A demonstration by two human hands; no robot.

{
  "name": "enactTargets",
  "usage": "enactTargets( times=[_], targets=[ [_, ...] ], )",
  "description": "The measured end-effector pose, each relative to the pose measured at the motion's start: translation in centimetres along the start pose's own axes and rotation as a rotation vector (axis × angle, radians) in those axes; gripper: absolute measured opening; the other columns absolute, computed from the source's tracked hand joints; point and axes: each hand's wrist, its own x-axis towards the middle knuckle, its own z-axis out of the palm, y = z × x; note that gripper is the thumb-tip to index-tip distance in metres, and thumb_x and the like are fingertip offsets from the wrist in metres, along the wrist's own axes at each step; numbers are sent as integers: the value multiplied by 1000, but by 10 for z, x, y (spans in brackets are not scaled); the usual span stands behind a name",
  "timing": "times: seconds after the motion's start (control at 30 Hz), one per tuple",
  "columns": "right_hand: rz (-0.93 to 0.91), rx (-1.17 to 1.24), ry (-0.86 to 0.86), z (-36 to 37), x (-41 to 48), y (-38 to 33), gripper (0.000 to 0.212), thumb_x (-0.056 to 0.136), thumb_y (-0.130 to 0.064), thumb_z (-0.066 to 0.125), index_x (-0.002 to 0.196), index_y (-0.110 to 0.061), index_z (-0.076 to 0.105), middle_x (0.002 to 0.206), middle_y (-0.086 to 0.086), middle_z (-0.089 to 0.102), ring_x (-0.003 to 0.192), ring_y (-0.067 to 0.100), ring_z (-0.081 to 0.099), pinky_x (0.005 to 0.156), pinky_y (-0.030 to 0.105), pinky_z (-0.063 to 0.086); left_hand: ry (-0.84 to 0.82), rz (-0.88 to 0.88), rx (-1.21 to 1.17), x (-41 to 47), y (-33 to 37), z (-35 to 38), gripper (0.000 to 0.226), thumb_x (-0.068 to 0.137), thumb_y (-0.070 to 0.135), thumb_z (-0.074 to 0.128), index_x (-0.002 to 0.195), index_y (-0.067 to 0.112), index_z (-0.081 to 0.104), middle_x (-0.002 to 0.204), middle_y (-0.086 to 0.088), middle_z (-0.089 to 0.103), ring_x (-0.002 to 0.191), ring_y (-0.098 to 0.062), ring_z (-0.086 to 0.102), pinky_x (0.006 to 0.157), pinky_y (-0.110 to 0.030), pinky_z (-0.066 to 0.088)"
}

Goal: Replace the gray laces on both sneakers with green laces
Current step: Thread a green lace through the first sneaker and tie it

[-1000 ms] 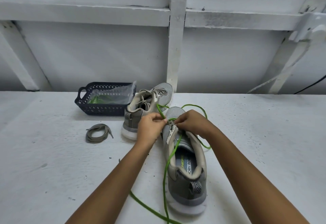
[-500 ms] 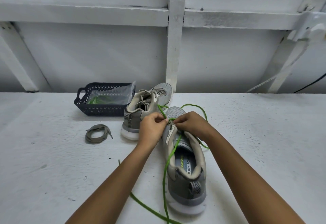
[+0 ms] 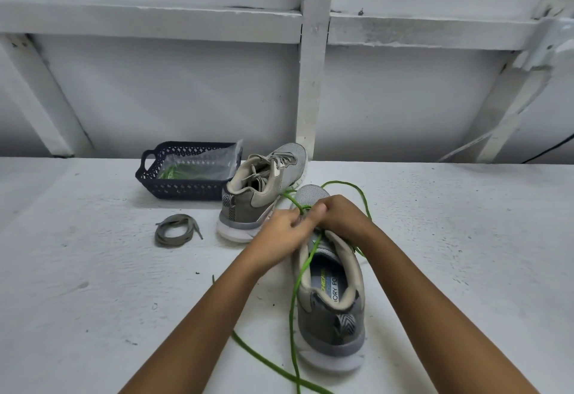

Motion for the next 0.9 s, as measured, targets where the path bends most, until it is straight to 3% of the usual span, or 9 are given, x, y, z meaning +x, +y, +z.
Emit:
enactTargets(
  times=[0.03, 0.07, 0.13, 0.23, 0.33, 0.43, 0.5, 0.67, 0.9],
  targets=[
    [-2, 2, -6, -1, 0, 0, 16, 83, -8, 59, 68, -14, 60, 62, -1, 54, 58, 7, 45, 54, 19, 35, -52, -29, 83, -2, -2, 2, 73, 71, 76, 49, 109, 15, 59, 110, -9, 57, 105, -13, 54, 91, -29, 41],
    [-3, 12, -8, -1, -1, 1, 18, 84, -7, 57, 67, -15, 59, 64, -1, 55, 59, 7, 46, 55, 20, 36, -70, -65, 145, -4, -4, 5, 82, 75, 66, 55, 139, 16, 41, 141, -6, 41, 132, -19, 36, 108, -36, 31],
    [10, 62, 5, -3, -4, 1, 19, 85, -9, 55, 68, -16, 57, 66, -1, 55, 60, 9, 48, 56, 22, 37, -5, -77, 95, -9, -2, 12, 77, 88, 33, 58, 151, 19, 16, 157, 1, 17, 144, -17, 15, 116, -34, 17],
    [48, 152, 59, -8, -10, 4, 17, 88, -9, 54, 72, -14, 57, 63, 0, 53, 57, 12, 45, 53, 23, 35, 125, -67, -75, -15, 4, 21, 62, 92, 6, 42, 150, 17, 23, 155, 1, 24, 142, -12, 22, 115, -29, 20],
    [48, 383, 150, -14, -19, 6, 20, 90, -6, 52, 71, -12, 54, 74, 5, 59, 65, 17, 52, 57, 27, 42, 195, -109, -143, -18, 2, 26, 59, 92, 3, 38, 147, 20, 29, 150, 1, 36, 135, -17, 37, 110, -33, 32],
    [-7, 788, 161, -20, -30, 1, 24, 98, -4, 42, 75, -10, 47, 91, 7, 67, 83, 18, 64, 77, 31, 52, 239, -110, -160, -20, 5, 29, 58, 92, 3, 37, 146, 21, 31, 145, -1, 44, 127, -24, 47, 103, -38, 40],
    [-41, 930, 166, -24, -35, 0, 25, 101, -8, 36, 78, -10, 44, 79, 6, 69, 76, 19, 66, 81, 35, 53, 255, -113, -147, -21, 6, 31, 57, 92, 3, 37, 146, 20, 33, 142, -3, 47, 120, -32, 51, 99, -42, 43],
    [-61, 833, 204, -36, -47, -3, 26, 102, -17, 35, 78, -10, 42, 54, 0, 49, 53, 11, 50, 59, 28, 55, 288, -128, -129, -22, 6, 31, 54, 91, 2, 38, 142, 18, 38, 138, -5, 51, 116, -29, 54, 96, -35, 44],
    [63, 507, -137, -59, -62, -4, 32, 99, -27, 44, 77, -7, 55, 47, 0, 43, 43, 14, 39, 47, 28, 50, 276, -129, -129, -25, 10, 29, 53, 91, 2, 39, 142, 18, 40, 138, -4, 51, 107, -21, 55, 85, -26, 41]
  ],
)
